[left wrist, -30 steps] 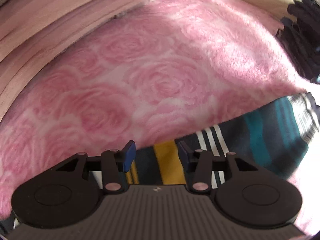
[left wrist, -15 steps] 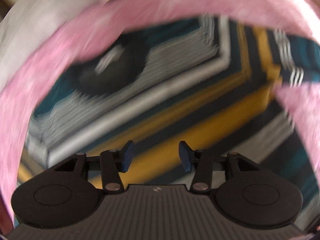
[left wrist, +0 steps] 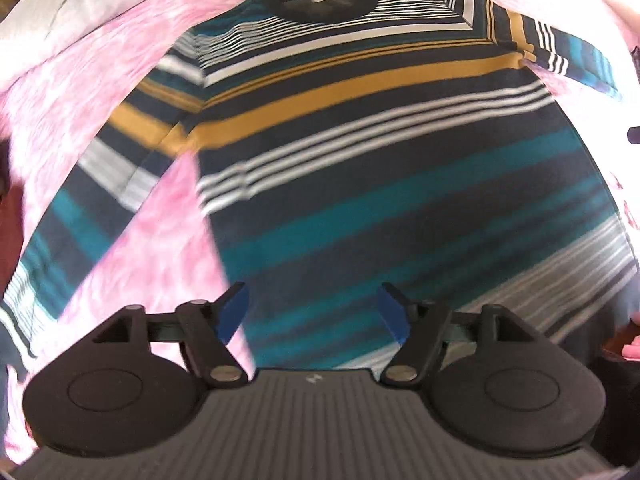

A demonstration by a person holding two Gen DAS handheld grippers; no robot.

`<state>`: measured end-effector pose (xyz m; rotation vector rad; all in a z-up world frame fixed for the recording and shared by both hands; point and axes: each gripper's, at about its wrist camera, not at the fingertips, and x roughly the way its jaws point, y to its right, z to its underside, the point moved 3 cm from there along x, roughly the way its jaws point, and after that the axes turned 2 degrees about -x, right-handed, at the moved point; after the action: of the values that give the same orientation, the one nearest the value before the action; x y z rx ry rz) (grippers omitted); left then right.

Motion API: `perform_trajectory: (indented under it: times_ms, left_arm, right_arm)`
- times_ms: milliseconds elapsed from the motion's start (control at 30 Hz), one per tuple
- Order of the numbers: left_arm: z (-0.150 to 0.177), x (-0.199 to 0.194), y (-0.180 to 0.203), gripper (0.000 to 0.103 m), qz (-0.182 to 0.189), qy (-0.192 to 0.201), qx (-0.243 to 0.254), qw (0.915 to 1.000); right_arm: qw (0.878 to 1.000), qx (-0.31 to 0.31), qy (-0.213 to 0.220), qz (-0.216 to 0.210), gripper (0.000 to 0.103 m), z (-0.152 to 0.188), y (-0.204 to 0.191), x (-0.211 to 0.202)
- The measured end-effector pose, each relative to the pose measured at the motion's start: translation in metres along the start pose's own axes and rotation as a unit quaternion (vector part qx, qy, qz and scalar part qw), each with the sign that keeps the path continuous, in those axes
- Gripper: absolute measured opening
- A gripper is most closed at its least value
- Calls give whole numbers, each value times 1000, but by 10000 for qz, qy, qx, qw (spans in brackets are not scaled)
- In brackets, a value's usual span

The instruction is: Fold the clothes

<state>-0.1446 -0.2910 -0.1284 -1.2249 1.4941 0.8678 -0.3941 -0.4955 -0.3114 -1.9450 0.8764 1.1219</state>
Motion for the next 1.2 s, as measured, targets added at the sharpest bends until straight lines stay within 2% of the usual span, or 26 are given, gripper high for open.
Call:
perform_trajectory:
  times_ms: [67,133,233,433,533,700,867,1000,1200]
  left_arm:
    - [22,-13,-18,81,20,3,-60,10000]
    - [42,-31,-39,82,37,-46,-246,9997]
    - [66,-57,-69,89,135,18,-517,9986]
    - [88,-102,-109,90,58,449,-630,9970]
    - [90,-115,-119,90,44,551,-672,9962]
    - [89,-124,-114,90,-48,596,-563,9966]
    - [88,-129,-94,90,-22,460,-293,9985]
    - [82,-138,-79,90,-145,522,-12,9985]
    - [87,-145,-77,90,-308,530,116,9981]
  right_arm:
    - [10000,78,-27,20,80,12,-29,-9]
    - [9998,149,-58,75,80,26,-57,-21]
    - [9997,84,-98,207,80,45,-98,-37]
    - [9979,71,-89,637,81,67,-149,-77]
    - [9965,-188,-144,801,81,75,-163,-91]
    - [9932,-567,-289,972,81,88,-179,-105]
    - [9928,-729,-413,856,81,104,-186,-112]
    - [9934,-670,-526,766,81,120,-185,-106]
    - [9925,-799,-714,595,81,139,-194,-92]
